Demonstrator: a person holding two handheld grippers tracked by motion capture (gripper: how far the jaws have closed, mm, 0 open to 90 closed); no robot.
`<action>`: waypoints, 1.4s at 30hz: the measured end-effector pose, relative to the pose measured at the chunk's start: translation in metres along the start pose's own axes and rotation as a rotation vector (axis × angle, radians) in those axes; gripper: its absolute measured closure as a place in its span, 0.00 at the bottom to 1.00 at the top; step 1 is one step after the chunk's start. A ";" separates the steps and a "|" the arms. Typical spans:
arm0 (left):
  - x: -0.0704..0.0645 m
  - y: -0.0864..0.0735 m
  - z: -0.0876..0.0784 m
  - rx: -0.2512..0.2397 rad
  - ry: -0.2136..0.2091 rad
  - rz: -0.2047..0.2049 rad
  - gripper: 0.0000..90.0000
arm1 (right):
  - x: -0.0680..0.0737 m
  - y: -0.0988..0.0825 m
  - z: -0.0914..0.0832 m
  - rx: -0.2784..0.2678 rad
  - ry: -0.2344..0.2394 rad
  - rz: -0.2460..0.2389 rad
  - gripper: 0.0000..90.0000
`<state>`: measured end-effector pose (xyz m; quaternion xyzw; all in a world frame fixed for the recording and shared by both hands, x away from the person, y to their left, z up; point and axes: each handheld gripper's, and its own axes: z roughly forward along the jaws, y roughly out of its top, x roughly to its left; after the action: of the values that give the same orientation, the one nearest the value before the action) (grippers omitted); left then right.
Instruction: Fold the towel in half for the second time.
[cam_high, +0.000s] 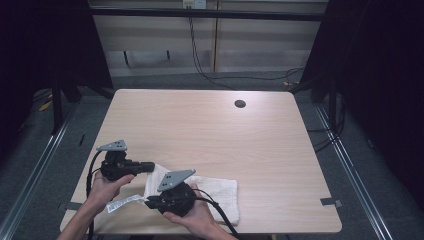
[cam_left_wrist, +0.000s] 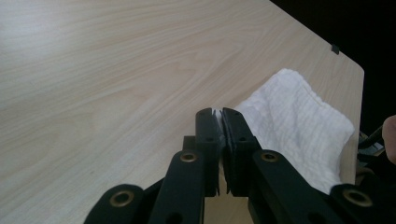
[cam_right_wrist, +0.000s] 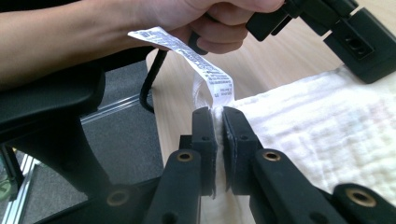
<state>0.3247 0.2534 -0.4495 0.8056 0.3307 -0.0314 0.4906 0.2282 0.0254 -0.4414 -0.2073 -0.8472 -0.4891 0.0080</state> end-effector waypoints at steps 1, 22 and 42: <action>0.000 0.001 -0.003 -0.005 0.004 0.000 0.96 | 0.001 0.002 0.001 -0.006 0.005 0.000 0.94; -0.009 0.016 -0.026 -0.044 0.056 0.017 0.96 | 0.011 0.027 -0.001 -0.113 0.003 -0.050 0.94; -0.020 0.031 0.023 0.041 0.028 0.055 0.96 | -0.002 0.007 -0.029 -0.073 -0.075 -0.015 0.94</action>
<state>0.3330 0.2153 -0.4306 0.8245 0.3146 -0.0136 0.4702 0.2266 0.0034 -0.4211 -0.2191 -0.8302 -0.5115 -0.0351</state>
